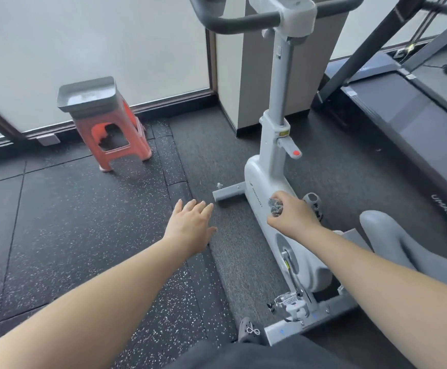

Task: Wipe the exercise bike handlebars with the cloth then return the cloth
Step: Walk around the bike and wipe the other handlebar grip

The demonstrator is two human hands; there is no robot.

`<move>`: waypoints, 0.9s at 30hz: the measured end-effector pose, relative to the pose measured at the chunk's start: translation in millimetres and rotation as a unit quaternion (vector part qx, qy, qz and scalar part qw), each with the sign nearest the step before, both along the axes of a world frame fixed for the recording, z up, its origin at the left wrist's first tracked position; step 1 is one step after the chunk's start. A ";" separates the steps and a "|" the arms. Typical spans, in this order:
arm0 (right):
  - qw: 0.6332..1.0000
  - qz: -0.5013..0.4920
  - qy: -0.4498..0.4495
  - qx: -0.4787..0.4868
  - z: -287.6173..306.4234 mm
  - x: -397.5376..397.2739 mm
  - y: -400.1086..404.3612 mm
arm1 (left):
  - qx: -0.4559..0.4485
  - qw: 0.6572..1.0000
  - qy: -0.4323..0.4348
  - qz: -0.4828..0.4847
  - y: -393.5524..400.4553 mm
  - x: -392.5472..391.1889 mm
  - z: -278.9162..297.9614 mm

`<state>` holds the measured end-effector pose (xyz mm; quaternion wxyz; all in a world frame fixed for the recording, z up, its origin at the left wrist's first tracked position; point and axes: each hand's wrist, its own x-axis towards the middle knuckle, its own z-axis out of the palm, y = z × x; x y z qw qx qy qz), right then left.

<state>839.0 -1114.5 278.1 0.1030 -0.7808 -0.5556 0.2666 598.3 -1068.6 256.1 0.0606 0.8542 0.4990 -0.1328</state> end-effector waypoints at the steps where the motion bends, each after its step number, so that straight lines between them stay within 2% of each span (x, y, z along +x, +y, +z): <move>1: 1.000 -0.008 0.006 0.008 3.3 -2.4 -9.7 | 0.006 1.000 0.003 -0.009 -6.9 -2.6 1.4; 7: 0.998 -0.065 -0.007 0.015 5.9 -27.7 -82.2 | 0.034 0.998 -0.004 -0.051 -54.6 -27.4 7.5; 14: 0.991 -0.127 -0.038 0.032 5.2 -64.0 -199.7 | 0.024 0.989 0.016 -0.147 -134.7 -50.7 9.4; 20: 0.976 -0.215 -0.014 0.009 -0.4 -64.1 -305.2 | 0.013 0.977 0.010 -0.214 -201.6 -24.2 15.7; 27: 0.952 -0.307 -0.007 -0.015 -0.2 -24.3 -422.2 | 0.030 0.957 -0.025 -0.288 -282.9 38.6 20.9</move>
